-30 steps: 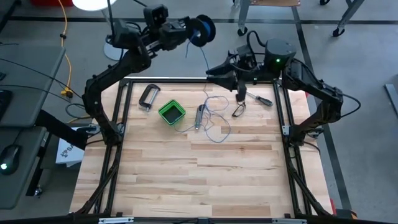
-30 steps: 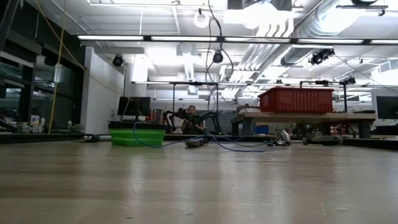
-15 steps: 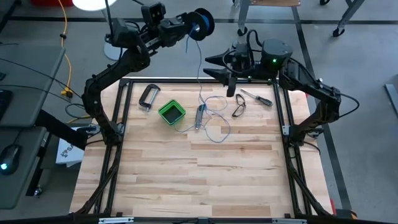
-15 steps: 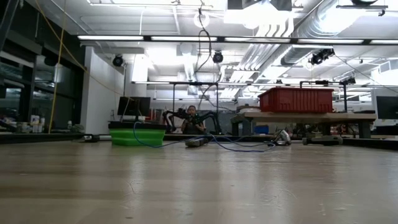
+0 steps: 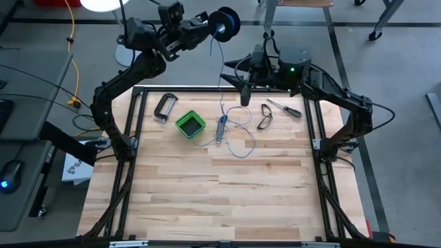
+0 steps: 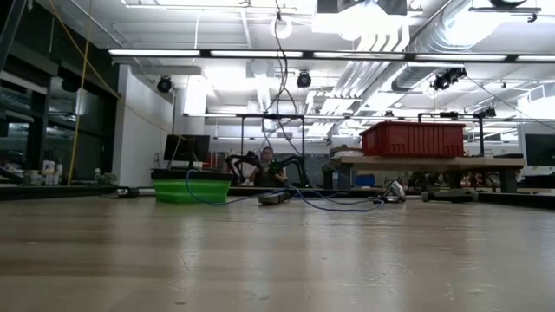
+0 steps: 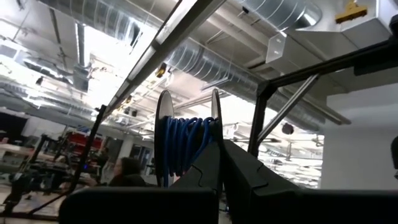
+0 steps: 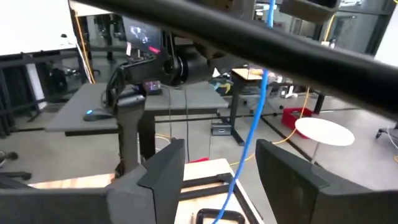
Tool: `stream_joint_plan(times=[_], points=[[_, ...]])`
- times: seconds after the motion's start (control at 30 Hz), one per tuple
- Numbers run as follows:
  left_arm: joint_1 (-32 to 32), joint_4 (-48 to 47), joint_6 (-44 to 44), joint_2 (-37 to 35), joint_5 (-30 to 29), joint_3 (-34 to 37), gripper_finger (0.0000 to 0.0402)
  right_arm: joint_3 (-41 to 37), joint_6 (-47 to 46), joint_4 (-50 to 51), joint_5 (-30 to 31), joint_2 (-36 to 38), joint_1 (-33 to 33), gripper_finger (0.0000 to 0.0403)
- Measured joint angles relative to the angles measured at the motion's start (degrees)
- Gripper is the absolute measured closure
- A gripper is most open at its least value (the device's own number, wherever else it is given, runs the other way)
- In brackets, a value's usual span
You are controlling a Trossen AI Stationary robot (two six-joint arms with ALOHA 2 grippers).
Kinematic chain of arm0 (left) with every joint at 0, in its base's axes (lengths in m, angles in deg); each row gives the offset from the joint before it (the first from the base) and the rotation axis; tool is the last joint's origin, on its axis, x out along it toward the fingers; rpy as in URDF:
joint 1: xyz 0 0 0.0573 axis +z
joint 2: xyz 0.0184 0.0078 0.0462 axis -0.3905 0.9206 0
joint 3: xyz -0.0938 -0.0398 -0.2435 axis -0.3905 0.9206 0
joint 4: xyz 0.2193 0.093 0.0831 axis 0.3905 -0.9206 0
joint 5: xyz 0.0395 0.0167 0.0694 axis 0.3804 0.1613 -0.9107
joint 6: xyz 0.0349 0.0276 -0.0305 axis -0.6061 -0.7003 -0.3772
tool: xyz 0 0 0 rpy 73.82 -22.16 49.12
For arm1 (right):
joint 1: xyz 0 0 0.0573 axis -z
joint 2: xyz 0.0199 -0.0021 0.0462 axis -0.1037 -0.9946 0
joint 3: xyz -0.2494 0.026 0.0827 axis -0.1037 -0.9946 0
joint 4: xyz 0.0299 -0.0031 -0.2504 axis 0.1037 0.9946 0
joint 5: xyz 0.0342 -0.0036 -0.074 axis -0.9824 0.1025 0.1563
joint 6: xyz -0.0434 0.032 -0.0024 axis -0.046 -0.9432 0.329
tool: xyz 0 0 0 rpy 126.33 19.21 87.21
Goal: Coil cords
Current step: Coil the blue wire onto the spool
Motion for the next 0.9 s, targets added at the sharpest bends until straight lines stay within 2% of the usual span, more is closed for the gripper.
stream_joint_plan(times=[0.3,0.9], points=[[0.0,0.1,-1.6,0.0,-0.2,0.0,0.0401,0.0,-1.5,-0.5,4.4,-0.2,0.2,0.0211],[0.4,0.3,-1.6,0.0,-0.2,0.0,0.0401,-0.1,-3.0,-0.2,4.5,-1.4,0.4,0.0211]])
